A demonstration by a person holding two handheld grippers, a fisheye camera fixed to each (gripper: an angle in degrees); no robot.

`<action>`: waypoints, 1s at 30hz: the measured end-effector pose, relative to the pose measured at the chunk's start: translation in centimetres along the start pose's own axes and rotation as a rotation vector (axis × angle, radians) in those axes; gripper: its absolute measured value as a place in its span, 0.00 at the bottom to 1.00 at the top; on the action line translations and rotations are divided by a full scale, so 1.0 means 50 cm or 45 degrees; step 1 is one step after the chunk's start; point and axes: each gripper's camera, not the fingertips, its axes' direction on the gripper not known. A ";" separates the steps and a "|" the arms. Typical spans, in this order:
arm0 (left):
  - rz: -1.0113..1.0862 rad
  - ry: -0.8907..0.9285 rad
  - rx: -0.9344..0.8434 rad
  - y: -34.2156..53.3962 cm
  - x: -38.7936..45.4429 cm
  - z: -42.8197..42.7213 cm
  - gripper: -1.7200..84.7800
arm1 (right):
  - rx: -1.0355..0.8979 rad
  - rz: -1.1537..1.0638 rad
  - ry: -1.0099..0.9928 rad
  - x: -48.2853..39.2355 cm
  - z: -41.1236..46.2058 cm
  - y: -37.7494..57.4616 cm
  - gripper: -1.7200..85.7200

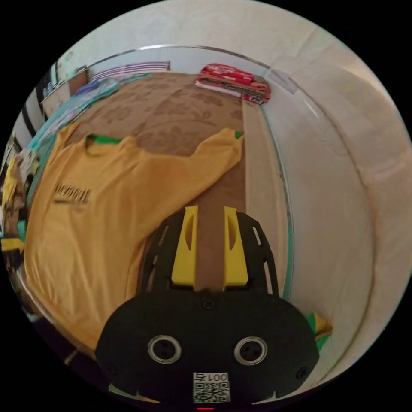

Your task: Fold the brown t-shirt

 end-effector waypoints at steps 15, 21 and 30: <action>0.279 -0.094 -0.036 -0.517 0.133 0.262 0.01 | -0.069 0.417 -0.414 0.311 0.256 -0.264 0.06; 0.196 0.016 -0.049 -0.589 0.105 0.277 0.01 | 0.411 0.259 -0.824 0.355 0.098 -0.200 0.03; -0.320 0.394 0.093 -0.540 -0.045 0.223 0.01 | 0.310 -0.680 -1.585 0.132 -0.130 -0.032 0.03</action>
